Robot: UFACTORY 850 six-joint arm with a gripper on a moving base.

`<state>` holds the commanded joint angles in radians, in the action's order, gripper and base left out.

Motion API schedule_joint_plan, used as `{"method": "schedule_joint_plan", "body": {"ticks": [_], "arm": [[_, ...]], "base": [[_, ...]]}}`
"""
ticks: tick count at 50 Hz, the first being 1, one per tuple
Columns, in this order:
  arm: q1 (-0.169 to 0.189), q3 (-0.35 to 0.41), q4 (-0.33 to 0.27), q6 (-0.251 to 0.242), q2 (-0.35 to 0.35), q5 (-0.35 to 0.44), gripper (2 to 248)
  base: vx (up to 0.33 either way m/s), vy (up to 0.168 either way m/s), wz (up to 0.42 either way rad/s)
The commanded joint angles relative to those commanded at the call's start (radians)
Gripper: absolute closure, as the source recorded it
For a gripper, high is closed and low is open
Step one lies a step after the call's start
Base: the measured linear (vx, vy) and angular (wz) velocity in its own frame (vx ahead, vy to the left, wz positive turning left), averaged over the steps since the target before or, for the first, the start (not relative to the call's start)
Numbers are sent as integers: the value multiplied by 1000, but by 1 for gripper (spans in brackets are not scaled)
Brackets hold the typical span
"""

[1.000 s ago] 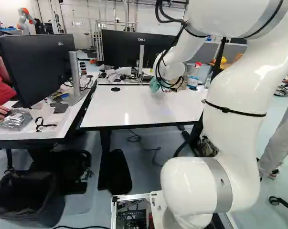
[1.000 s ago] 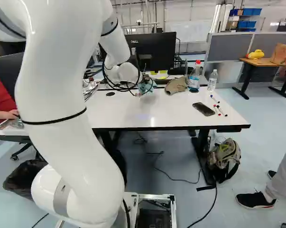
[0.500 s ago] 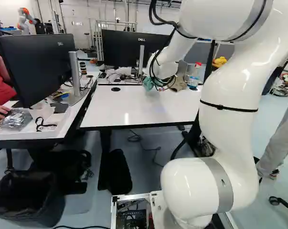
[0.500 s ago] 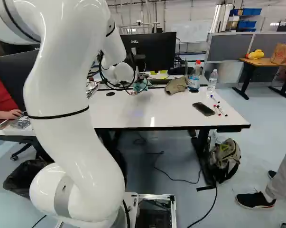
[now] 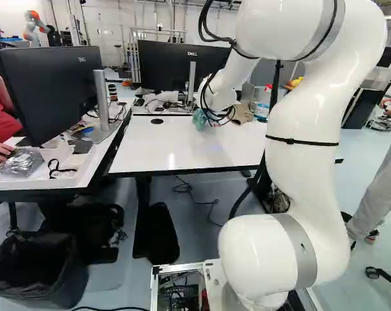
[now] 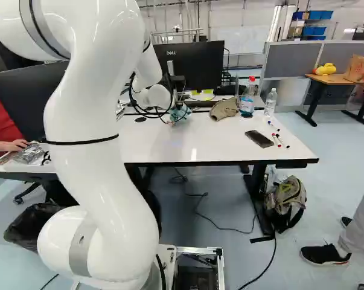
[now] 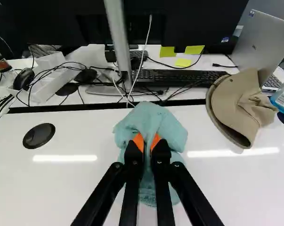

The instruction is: Clean the table with the green towel

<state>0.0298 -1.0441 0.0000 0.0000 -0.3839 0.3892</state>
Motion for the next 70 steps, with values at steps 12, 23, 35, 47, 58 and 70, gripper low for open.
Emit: {"method": "schedule_joint_plan", "body": {"ticks": [12, 23, 35, 47, 58, 70], "arm": [[0, -3, 0, 0, -26, 0, 213], [0, -6, 0, 0, -50, 0, 213], [0, -11, 0, 0, -78, 0, 213], [0, -17, 0, 0, -106, 0, 213], [0, -20, 0, 0, -118, 0, 213], [0, -20, 0, 0, -118, -2, 213]], "base": [[0, 0, 0], [0, 0, 0], [0, 0, 0], [0, 0, 0], [0, 0, 0], [0, 0, 0]]}}
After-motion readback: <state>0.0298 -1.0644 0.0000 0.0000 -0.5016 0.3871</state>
